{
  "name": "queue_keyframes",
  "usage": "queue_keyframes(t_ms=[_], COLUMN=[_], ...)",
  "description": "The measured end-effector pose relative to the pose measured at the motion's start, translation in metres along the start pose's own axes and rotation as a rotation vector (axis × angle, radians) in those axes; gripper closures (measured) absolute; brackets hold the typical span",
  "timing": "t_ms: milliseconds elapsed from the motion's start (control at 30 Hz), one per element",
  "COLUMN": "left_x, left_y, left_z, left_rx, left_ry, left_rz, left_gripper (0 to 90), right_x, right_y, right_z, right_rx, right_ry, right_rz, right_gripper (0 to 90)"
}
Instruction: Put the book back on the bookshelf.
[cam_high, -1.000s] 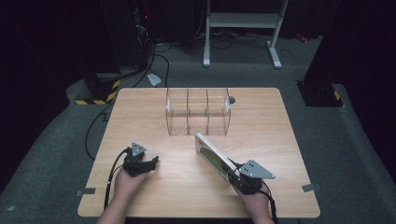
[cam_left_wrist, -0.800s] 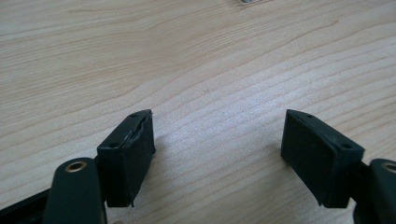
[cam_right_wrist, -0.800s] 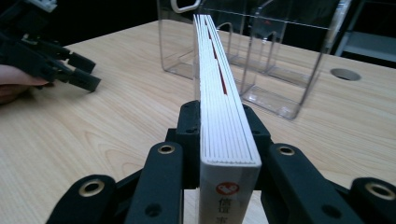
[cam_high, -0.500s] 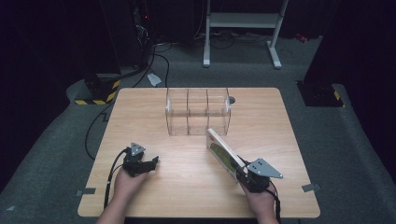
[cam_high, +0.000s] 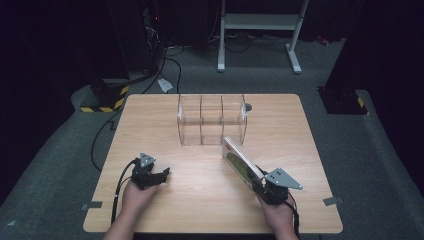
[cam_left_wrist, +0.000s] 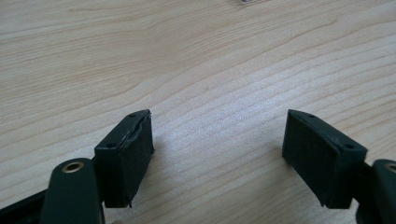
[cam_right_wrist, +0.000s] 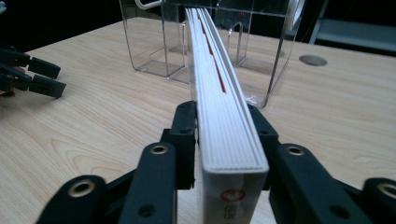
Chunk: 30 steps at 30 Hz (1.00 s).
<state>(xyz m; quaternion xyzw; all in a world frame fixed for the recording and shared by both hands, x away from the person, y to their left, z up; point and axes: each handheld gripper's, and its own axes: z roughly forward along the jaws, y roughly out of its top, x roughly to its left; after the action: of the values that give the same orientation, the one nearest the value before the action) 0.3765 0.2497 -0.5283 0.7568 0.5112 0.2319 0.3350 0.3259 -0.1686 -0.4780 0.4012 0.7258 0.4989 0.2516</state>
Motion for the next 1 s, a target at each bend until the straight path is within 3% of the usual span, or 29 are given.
queue_keyframes(t_ms=[167, 367, 1000], left_x=[-0.0004, -0.0005, -0.0006], left_y=[-0.0002, -0.0003, -0.0004], left_z=[0.0001, -0.0001, -0.0002], left_rx=[-0.004, -0.003, -0.003], left_ry=[0.001, 0.0, 0.0], left_rz=[-0.003, -0.003, -0.003], left_gripper=[24.7, 24.8, 24.8], right_x=[0.0024, 0.0042, 0.0075], right_y=[0.0023, 0.005, 0.0068], right_z=[0.0024, 0.0027, 0.004], right_rx=[0.013, 0.035, 0.039], right_ry=[-0.012, 0.002, -0.022], right_rz=[0.037, 0.03, 0.009], right_gripper=[67.6, 72.9, 75.0])
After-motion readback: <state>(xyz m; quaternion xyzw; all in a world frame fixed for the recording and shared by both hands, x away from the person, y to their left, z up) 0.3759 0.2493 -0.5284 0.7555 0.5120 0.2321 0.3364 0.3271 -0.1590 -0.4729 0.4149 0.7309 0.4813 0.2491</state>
